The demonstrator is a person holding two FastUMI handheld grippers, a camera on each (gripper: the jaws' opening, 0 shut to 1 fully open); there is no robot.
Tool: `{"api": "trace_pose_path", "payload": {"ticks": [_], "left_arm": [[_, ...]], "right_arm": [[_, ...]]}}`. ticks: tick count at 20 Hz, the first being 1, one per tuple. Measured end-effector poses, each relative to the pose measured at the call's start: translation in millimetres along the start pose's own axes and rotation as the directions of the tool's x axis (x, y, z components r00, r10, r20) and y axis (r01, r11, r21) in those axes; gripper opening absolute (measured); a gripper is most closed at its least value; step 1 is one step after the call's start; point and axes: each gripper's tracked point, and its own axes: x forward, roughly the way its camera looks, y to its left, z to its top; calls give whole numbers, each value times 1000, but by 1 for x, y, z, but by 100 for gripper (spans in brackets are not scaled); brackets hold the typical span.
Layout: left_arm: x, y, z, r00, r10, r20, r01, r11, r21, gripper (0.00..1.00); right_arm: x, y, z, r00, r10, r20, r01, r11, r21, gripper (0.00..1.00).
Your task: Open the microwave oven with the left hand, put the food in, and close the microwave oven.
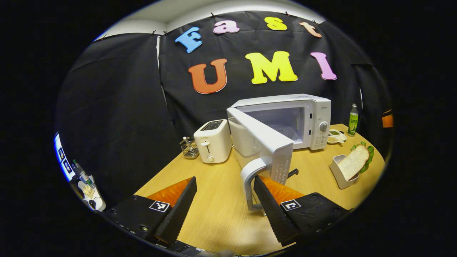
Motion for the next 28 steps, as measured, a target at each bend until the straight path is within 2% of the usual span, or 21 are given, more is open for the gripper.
{"api": "trace_pose_path", "payload": {"ticks": [4,7,8,10,11,12,13,14,15,19,21,24,25,26,27,28], "left_arm": [[-13,47,-8,994,105,-28,-105,994,-1,97],[-29,66,-9,988,152,-39,-152,988,-4,97],[-34,70,-8,985,167,-38,-167,986,1,97],[-42,69,-6,983,178,-45,-179,984,-3,97],[-47,69,-4,981,187,-46,-187,982,-5,97],[-51,65,-1,981,190,-45,-190,982,-9,97],[-54,60,2,981,188,-44,-189,982,-16,97],[-57,52,6,982,184,-42,-185,982,-25,97],[-62,46,10,982,185,-46,-186,982,-28,97],[-73,19,29,980,190,-54,-192,981,-35,97],[-76,7,42,980,193,-46,-194,980,-36,97],[-77,-13,63,987,160,-11,-161,984,-73,96],[-76,-17,67,989,145,-1,-145,986,-80,96],[-73,-20,71,991,133,9,-132,988,-78,96],[-70,-18,74,992,122,19,-120,990,-72,96],[-67,-17,78,994,109,30,-107,992,-68,96]], "right_arm": [[21,-7,-19,998,9,-54,-10,1000,-8,99],[42,-15,-36,994,29,-108,-27,999,21,99],[49,-17,-44,990,43,-135,-38,998,40,92],[62,-20,-55,981,79,-177,-65,994,83,92],[69,-19,-60,975,105,-196,-86,991,106,99],[75,-18,-65,967,125,-221,-100,987,124,90],[82,-19,-70,960,147,-238,-114,983,146,97],[88,-17,-73,951,173,-255,-131,976,176,95],[94,-15,-76,941,204,-270,-149,966,210,84],[112,-5,-86,886,332,-324,-214,912,349,75],[114,3,-88,852,396,-342,-229,870,435,65],[115,11,-86,812,466,-352,-231,810,539,51],[117,10,-85,811,465,-354,-215,801,558,48],[117,11,-84,813,464,-352,-206,794,571,53],[118,11,-84,814,461,-354,-196,791,580,38],[116,12,-82,815,459,-352,-187,785,591,46]]}}
